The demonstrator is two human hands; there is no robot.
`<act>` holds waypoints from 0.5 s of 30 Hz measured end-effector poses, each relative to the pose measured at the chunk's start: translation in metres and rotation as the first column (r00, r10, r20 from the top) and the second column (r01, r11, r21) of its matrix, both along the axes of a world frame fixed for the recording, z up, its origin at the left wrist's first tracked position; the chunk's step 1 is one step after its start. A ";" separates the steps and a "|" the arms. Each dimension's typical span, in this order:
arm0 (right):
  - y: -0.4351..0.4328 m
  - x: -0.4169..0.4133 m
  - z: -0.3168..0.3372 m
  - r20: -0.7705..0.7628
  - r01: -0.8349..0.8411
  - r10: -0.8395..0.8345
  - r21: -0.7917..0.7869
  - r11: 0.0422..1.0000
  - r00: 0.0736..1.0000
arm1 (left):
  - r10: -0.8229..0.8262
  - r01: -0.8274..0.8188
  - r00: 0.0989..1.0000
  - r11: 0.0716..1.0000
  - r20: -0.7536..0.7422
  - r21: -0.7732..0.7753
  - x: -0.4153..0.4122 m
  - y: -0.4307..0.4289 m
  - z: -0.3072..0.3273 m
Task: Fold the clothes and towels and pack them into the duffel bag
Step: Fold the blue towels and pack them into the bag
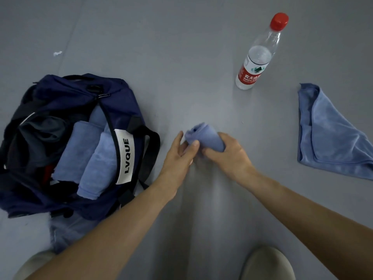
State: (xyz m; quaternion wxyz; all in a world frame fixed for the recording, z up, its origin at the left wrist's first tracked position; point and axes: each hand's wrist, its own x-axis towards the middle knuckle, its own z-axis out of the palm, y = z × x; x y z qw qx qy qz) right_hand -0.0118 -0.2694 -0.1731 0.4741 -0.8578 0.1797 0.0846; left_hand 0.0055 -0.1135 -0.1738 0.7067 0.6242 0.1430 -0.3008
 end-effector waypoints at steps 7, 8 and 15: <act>0.061 0.038 0.070 -0.025 -0.028 0.048 0.521 0.853 0.999 | 0.174 -0.174 0.940 0.984 0.294 -0.026 0.014 0.062 0.071; 0.076 0.044 0.075 -0.022 -0.069 0.096 0.545 0.836 0.995 | 0.199 -0.195 0.938 0.980 0.284 -0.045 0.018 0.076 0.081; 0.168 0.062 0.077 0.107 -0.235 0.221 0.141 0.962 0.969 | 0.253 -0.370 0.860 0.908 0.444 0.199 0.073 0.189 0.108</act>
